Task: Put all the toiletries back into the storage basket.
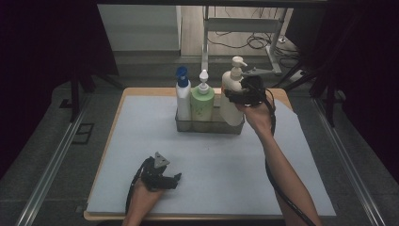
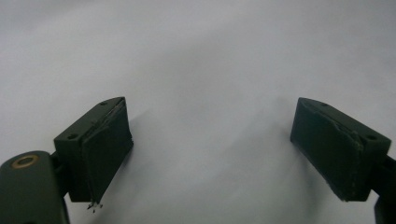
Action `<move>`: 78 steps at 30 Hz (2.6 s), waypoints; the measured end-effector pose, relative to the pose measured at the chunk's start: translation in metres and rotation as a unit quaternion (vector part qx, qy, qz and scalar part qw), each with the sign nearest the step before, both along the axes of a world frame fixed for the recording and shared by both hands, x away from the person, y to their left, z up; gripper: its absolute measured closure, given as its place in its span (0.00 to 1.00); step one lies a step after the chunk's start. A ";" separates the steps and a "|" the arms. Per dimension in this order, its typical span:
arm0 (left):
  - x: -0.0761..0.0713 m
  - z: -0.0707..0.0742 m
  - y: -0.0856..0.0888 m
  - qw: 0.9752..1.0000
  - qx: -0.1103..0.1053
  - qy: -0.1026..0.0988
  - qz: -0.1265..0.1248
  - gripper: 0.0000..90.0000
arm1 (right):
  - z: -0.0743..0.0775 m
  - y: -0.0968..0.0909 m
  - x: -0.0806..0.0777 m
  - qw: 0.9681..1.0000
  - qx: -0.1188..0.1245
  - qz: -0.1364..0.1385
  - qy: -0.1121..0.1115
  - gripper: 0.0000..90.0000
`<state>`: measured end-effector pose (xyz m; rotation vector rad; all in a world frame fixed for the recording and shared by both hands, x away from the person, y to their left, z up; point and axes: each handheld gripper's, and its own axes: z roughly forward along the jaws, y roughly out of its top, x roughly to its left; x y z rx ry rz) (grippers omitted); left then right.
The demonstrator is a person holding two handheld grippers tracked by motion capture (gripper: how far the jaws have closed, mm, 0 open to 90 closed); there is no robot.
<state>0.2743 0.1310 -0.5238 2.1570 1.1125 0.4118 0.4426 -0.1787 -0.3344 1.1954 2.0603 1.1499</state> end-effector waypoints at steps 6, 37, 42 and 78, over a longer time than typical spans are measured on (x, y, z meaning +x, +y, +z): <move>0.000 0.000 0.000 1.000 0.000 0.000 0.000 0.13 | -0.001 0.004 0.009 1.000 0.000 -0.007 -0.007 0.41; 0.000 0.000 0.000 1.000 0.000 0.001 0.000 0.13 | -0.040 0.007 0.024 1.000 -0.013 -0.022 -0.007 0.41; 0.000 0.000 0.000 1.000 0.001 0.001 0.000 0.13 | -0.045 0.007 0.022 1.000 -0.011 -0.023 -0.001 0.41; 0.000 0.000 0.000 1.000 0.001 0.001 0.000 0.13 | -0.075 0.008 0.021 0.999 -0.028 -0.016 0.041 0.40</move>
